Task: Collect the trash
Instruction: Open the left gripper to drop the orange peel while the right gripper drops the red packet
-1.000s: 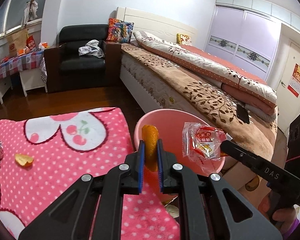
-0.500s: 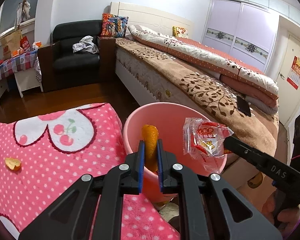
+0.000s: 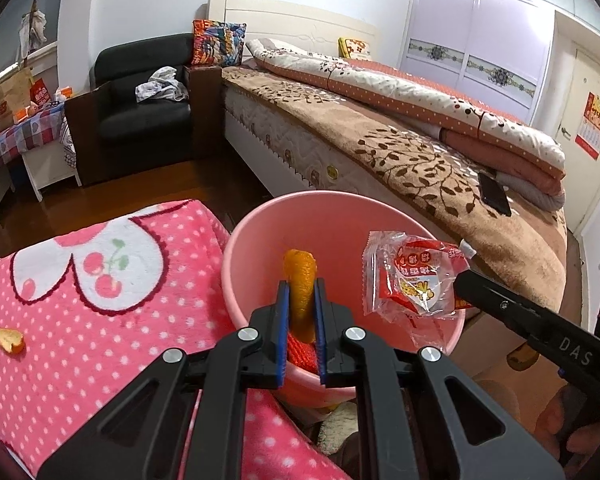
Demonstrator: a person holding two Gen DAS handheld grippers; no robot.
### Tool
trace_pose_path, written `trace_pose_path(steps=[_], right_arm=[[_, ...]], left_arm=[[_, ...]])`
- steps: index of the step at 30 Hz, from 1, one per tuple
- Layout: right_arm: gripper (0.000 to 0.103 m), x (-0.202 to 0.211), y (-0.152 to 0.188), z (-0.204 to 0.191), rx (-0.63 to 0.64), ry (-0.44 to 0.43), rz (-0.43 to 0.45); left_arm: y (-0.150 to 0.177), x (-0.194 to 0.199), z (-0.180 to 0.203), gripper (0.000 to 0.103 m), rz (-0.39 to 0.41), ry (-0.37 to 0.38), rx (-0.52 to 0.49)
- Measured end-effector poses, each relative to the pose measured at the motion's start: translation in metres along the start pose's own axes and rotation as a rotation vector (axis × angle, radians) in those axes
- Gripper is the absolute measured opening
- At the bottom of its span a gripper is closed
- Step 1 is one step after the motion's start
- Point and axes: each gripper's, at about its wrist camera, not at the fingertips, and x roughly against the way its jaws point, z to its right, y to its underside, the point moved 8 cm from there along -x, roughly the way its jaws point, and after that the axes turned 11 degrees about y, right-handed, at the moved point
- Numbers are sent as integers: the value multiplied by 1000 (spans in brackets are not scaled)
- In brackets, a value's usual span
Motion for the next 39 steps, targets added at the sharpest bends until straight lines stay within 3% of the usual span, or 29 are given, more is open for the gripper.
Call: trace_pose_path(steps=[11,29,33,35,39], right_arm=[[6,-12,-1,11,-5,30,-5],[6,-26,-1,14,1,59,-10],[7,-27,-1,14,2,61,-9],[7,-28,-1,14,2,61,-10],[7,-27,-1,14,2,62,-10]], left_arm=[[6,-21,-2,11,-44,1,-5],[16,-39,-6,11,-88,74,46],[16,-39,-6,15,-91,89,55],[16,-39,-6,25,-88,92,61],[14,-37,-6,27,-77,97,69]])
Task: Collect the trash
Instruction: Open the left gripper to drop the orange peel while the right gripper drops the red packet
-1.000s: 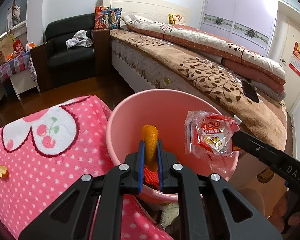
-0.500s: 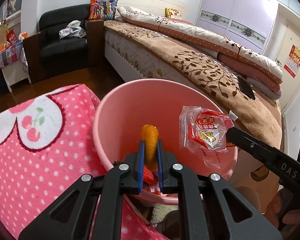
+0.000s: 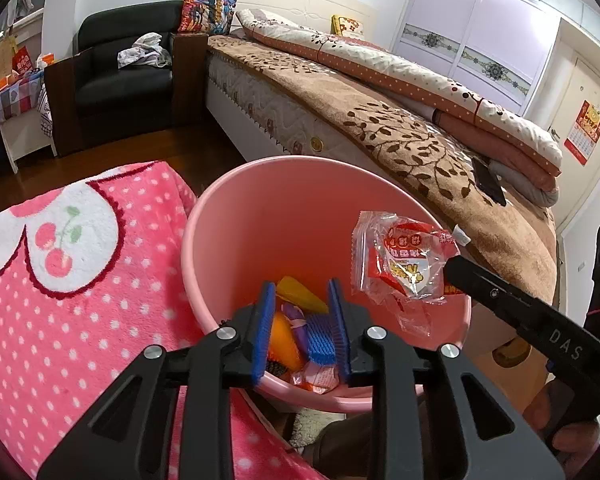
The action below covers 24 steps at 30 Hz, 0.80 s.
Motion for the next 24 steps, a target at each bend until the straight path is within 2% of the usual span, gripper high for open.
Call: trace_pose_path(steps=[5,24], right_arm=[[7,-1,1,0,-1,2,0],[20,-3,1,8,-10,39,24]], left_arm=[[-1,2,0,27,5,2,7],[-3,9,-3,27,22,-6,16]])
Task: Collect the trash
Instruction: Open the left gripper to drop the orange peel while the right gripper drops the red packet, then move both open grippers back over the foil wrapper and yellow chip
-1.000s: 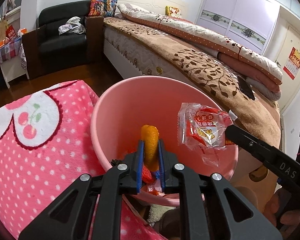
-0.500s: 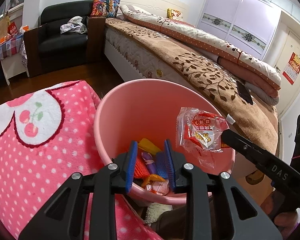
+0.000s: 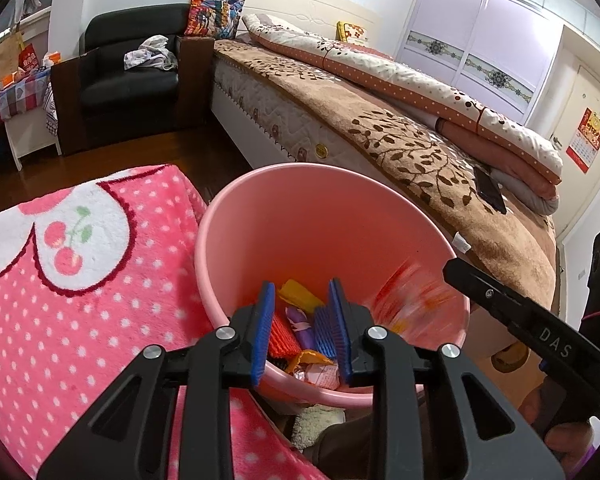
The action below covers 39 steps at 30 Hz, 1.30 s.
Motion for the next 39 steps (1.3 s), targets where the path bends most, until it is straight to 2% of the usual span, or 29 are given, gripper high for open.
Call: trace_pose_path(steps=[7,15,33,39], right_arm=[[26,5,2,-5,2,-9,0],[47,17,8,-18,32,-11,11],[48,49,15,-40,125,-5,69],[51,60,17,-47,159,11,104]], left_arm=[[0,4,2,27,6,2,1],[4,15,3,27,18,-1,6],[4,44,15,27,71,-43,-46],[2,55,18,27,94,-42,-54]])
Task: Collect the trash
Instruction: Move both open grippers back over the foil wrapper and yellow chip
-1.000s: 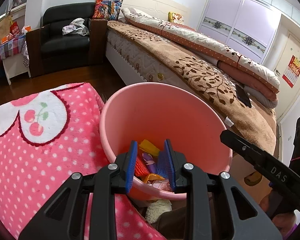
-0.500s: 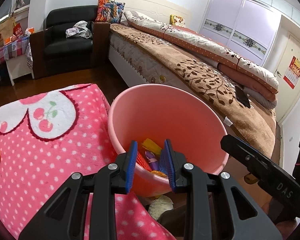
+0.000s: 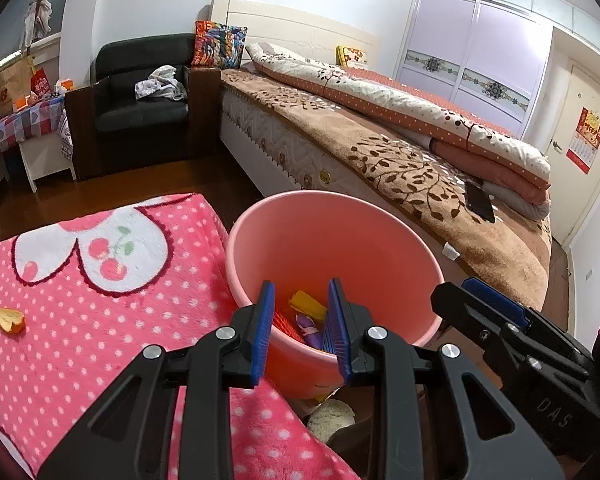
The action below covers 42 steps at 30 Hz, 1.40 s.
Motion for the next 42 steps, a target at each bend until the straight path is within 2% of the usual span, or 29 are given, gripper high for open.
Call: trace_pose_path(steps=[22,38,39,40,42], right_arm=[[57,33,4,-43,76,-6,70],[59,37,27,-109,165,-89,57],[59,37,29,-114,170,-96,53],[59,36,31,-117,174,-102,49],[59,35,35,-126,185,-114,42]], left_arm=[[-1,53,-12,27,91,-9,10],[18,98,-65,28,114,-68,92],[21,100,-70,29,113,-71,102],[23,103,-74,38,114,-71,114],[26,107,-81,40,118,-67,134]])
